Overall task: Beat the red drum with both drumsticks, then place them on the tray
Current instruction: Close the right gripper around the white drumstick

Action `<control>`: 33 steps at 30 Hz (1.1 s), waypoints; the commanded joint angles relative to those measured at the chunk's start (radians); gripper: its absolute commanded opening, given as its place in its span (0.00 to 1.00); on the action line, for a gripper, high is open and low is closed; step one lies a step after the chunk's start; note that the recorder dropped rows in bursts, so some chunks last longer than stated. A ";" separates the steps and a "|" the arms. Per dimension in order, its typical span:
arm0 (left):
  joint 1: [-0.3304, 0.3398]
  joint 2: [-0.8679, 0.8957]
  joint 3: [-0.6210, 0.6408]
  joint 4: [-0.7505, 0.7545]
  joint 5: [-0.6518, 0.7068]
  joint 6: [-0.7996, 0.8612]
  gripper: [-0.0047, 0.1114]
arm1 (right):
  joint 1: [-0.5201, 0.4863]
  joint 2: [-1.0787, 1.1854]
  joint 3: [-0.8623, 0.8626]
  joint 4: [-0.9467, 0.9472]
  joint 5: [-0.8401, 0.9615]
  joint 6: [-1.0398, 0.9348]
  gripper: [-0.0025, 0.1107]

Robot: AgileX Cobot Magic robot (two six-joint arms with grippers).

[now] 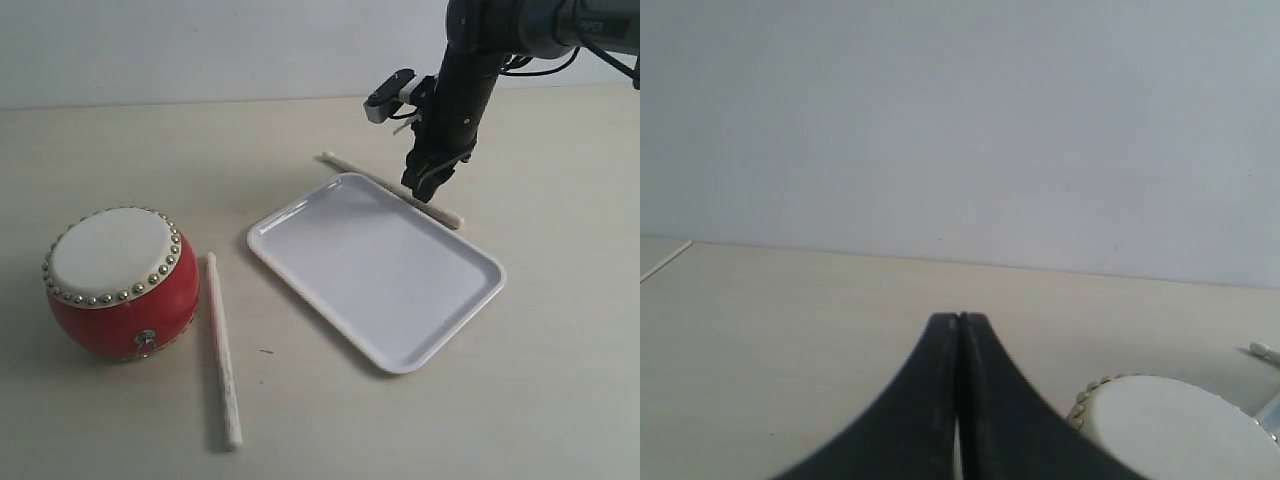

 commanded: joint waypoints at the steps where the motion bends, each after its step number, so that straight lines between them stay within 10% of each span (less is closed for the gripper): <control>1: 0.002 -0.006 0.001 -0.008 -0.001 -0.002 0.04 | -0.003 0.023 -0.004 -0.002 0.003 -0.010 0.42; 15: 0.002 -0.006 0.001 -0.008 -0.001 -0.002 0.04 | -0.003 0.055 -0.004 -0.004 0.011 -0.008 0.39; 27: 0.002 -0.006 0.001 -0.008 -0.001 -0.002 0.04 | -0.003 0.055 -0.004 -0.004 0.039 0.053 0.02; 33: 0.002 -0.006 0.001 -0.008 -0.001 -0.002 0.04 | -0.003 0.004 -0.004 -0.033 0.039 0.168 0.02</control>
